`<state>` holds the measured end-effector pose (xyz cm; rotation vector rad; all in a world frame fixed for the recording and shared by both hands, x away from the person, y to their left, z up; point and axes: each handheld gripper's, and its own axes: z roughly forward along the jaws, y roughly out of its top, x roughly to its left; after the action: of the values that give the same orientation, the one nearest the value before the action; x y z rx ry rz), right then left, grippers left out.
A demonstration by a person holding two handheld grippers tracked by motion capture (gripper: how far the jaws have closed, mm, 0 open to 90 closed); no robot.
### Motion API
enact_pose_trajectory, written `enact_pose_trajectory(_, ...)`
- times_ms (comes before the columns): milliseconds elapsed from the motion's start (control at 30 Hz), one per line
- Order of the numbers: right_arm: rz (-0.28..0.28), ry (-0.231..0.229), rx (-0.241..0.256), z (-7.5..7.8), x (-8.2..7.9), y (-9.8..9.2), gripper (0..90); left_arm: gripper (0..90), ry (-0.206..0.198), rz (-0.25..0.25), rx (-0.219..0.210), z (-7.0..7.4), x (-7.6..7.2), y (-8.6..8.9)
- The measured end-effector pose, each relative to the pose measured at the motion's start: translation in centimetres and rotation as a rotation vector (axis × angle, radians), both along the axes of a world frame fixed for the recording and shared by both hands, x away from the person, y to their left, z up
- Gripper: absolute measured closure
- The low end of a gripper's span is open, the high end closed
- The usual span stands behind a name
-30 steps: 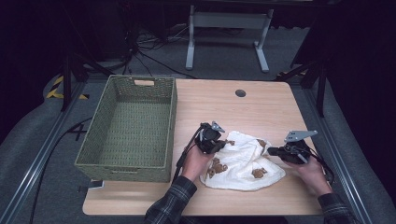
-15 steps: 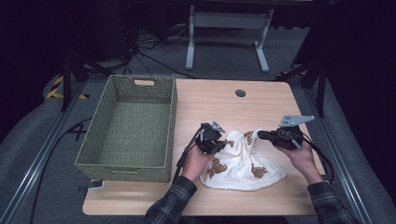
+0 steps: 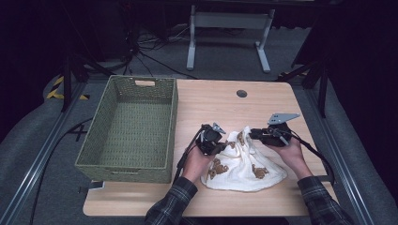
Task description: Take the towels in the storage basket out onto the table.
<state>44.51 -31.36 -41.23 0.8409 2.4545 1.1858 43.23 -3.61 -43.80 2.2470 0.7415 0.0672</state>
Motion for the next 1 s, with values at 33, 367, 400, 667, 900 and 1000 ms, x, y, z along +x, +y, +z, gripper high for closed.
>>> enact_pose_trajectory(33, -0.008, -0.007, 0.009, 0.1, -0.1, -0.4, 75.8, 88.8, -0.004, -0.001, -0.003, 0.0, 0.0, 0.0)
enact_pose_trajectory(367, -0.043, 0.076, 0.027, -2.4, 1.0, -1.4, 74.6, 88.7, 0.003, -0.002, 0.007, -0.1, 0.0, -0.1)
enact_pose_trajectory(400, -0.036, 0.083, 0.029, -2.7, 1.1, -1.1, 73.8, 88.8, 0.002, -0.002, 0.005, -0.1, 0.0, -0.1)
enact_pose_trajectory(667, -0.02, 0.136, -0.002, -4.3, 1.4, -0.3, 82.9, 88.8, 0.008, 0.003, 0.009, -0.3, 0.0, -0.1)
enact_pose_trajectory(900, -0.037, 0.112, -0.009, -3.3, 1.1, -0.9, 87.6, 88.8, -0.012, 0.033, 0.011, 0.1, -0.2, 0.1)
enact_pose_trajectory(1000, -0.053, 0.082, -0.012, -2.3, 1.0, -1.7, 87.6, 88.8, -0.013, 0.064, 0.015, 0.3, -0.3, 0.5)
